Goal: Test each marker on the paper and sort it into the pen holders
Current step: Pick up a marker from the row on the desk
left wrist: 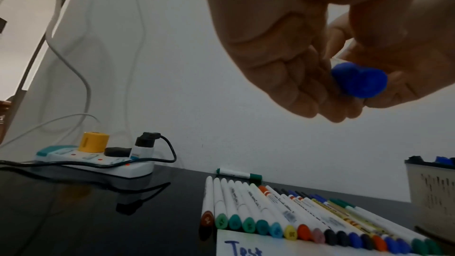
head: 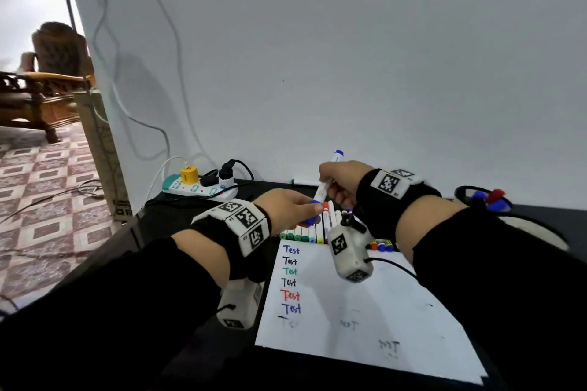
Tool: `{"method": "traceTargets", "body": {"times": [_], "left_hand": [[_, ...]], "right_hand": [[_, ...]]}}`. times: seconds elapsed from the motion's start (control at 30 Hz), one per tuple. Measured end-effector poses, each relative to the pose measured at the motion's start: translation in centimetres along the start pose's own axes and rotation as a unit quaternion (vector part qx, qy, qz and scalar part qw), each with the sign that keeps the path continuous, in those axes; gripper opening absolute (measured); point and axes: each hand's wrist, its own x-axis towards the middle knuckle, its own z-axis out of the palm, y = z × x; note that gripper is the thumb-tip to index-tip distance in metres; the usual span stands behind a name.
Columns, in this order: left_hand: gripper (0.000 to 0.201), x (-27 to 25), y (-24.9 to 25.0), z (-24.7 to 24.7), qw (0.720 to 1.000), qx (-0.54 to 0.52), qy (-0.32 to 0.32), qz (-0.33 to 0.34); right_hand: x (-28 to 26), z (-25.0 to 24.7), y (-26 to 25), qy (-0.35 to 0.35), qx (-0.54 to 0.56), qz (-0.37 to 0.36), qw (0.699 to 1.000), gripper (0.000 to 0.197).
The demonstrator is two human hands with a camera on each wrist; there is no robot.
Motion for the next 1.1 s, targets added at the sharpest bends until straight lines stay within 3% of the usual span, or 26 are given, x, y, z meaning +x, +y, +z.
{"method": "traceTargets", "body": {"times": [0.23,0.33,0.4,0.6,0.73,1.1], "left_hand": [[0.017,-2.4,0.1,1.5,0.999,-0.035,0.030,-0.018],[0.012,-3.4,0.0,1.8,0.998,-0.045,0.040,-0.009],[0.014,-4.1,0.0,1.9,0.998,-0.050,0.037,0.001],[0.014,-5.3,-0.1,2.0,0.997,-0.071,0.031,0.005],[0.017,-6.0,-0.5,2.5,0.999,-0.035,0.003,0.011],[0.030,-7.0,-1.3,2.4,0.987,-0.135,-0.078,-0.039]], "right_hand": [[-4.0,0.8,1.7,0.040,0.087,-0.018,0.995,0.022],[-5.0,1.5,2.1,0.093,0.003,-0.049,0.994,0.039],[-5.6,2.0,2.5,0.117,-0.031,-0.056,0.991,0.041],[-6.6,3.1,3.6,0.130,0.073,-0.027,0.988,0.027],[-6.8,3.9,4.3,0.141,0.071,-0.019,0.987,0.027],[-6.6,4.8,5.9,0.092,0.171,-0.085,0.977,0.034]]}}
